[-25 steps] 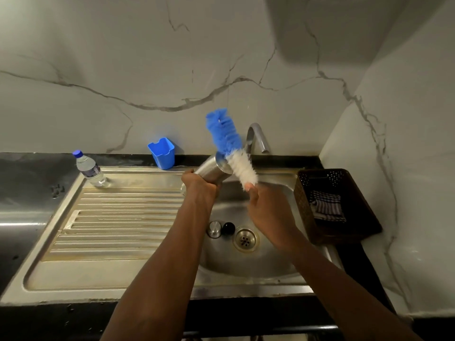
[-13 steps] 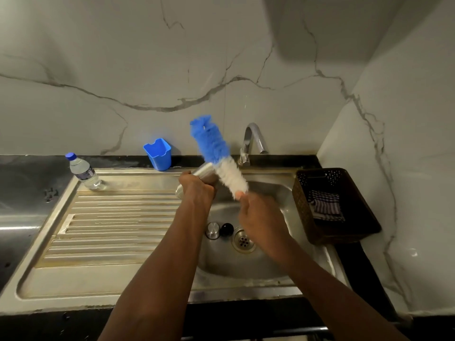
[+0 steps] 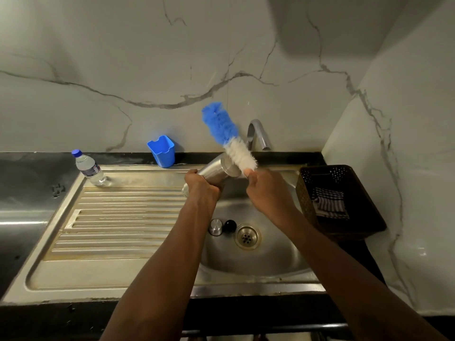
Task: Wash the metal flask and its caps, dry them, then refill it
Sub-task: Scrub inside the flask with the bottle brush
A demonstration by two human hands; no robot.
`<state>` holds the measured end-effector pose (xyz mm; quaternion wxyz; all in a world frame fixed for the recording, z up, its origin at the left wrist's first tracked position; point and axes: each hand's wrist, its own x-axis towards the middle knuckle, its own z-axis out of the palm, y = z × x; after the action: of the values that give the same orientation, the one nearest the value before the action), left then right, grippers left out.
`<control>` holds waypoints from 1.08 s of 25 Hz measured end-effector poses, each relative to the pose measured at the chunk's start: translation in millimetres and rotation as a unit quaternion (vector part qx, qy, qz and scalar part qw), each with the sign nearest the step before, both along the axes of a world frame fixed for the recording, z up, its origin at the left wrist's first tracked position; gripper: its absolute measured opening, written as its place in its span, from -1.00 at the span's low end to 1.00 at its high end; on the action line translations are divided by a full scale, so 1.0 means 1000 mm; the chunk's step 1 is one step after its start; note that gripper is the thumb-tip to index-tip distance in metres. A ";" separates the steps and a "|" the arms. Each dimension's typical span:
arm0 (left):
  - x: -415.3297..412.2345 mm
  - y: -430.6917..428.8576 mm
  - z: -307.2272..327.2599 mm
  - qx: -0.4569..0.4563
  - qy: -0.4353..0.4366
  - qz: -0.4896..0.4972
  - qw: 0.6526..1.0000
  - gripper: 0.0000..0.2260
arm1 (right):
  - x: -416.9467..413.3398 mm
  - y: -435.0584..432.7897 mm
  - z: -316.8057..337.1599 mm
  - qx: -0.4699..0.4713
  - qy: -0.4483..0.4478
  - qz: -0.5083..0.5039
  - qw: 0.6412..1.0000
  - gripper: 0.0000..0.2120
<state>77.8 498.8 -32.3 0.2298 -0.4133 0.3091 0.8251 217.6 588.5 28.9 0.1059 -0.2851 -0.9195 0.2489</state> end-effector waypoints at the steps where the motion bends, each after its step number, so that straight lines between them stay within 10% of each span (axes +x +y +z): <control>1: 0.000 0.000 0.001 0.002 -0.001 0.002 1.000 -0.52 | 0.001 -0.001 0.001 -0.005 0.001 0.005 1.000 -0.63; 27: 0.013 -0.009 0.020 0.031 0.020 -0.001 0.999 -0.54 | 0.019 -0.010 0.006 -0.056 0.016 0.022 0.998 -0.62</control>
<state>90.7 489.4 -12.3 0.2367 -0.3892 0.2882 0.8423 236.4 578.0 34.8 0.0987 -0.2666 -0.9084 0.3067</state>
